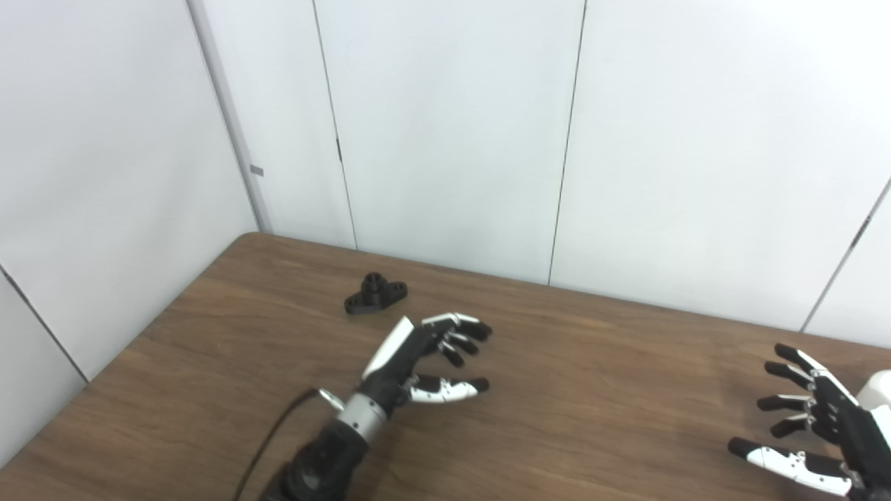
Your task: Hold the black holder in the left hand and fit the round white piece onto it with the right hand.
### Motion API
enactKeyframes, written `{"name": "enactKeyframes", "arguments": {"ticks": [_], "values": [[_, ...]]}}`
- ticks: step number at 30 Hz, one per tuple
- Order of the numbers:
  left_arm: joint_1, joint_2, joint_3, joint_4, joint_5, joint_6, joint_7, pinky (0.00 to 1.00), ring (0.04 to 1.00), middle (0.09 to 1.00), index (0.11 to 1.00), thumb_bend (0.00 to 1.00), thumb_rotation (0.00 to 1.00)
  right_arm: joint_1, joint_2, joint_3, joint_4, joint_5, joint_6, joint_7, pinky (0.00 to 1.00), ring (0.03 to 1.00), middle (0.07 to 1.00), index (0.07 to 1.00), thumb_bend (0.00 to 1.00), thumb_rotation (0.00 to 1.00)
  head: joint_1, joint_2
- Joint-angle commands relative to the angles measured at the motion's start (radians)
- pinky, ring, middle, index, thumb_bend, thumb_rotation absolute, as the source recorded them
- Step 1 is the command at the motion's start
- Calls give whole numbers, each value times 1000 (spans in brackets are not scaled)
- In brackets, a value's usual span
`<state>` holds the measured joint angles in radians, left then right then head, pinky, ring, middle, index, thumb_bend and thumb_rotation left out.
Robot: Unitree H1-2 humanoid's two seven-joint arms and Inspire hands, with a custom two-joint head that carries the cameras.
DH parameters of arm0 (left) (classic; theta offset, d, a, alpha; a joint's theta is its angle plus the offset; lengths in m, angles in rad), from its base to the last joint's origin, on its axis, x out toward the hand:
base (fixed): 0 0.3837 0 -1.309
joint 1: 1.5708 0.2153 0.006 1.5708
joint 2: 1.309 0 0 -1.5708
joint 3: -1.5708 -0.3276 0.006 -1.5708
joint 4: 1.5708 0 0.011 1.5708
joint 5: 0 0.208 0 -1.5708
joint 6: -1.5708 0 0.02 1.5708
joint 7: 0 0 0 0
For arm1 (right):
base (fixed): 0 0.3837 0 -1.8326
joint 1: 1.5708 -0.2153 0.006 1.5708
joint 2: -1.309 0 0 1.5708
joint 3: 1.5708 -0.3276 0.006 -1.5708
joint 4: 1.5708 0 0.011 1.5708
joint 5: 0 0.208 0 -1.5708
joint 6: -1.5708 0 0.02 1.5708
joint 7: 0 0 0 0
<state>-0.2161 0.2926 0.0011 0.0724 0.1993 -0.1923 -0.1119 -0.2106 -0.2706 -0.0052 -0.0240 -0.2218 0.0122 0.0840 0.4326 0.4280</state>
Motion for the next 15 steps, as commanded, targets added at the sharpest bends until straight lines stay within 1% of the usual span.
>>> {"name": "enactKeyframes", "arguments": {"ticks": [1, 5, 8, 10, 15], "values": [[-60, 27, 19, -54, 7, 6, 13, 540, 676, 751, 719, 643, 0, -39, -20, -12, -27, 13, -21, -2, 456, 642, 823, 871, 671, 171, 0, 0], [-69, 52, 51, -103, 6, 43, 18, 541, 692, 775, 743, 662, 0, -44, -21, -16, -23, 16, -15, -1, 465, 648, 826, 872, 667, 152, 3, -2], [-73, 72, 80, -133, 11, 65, 22, 575, 722, 794, 768, 663, 0, -48, -22, -17, -21, 20, -17, 1, 470, 652, 829, 872, 666, 153, 4, -1], [-73, 82, 100, -147, 30, 86, 35, 604, 743, 810, 777, 676, 0, -50, -23, -17, -19, 19, -20, 1, 473, 649, 829, 873, 664, 146, 5, -1], [-77, 95, 156, -153, 61, 112, 78, 631, 772, 826, 788, 694, 0, -51, -26, -16, -25, 19, -16, 2, 470, 642, 828, 875, 658, 125, 7, 2]]}}
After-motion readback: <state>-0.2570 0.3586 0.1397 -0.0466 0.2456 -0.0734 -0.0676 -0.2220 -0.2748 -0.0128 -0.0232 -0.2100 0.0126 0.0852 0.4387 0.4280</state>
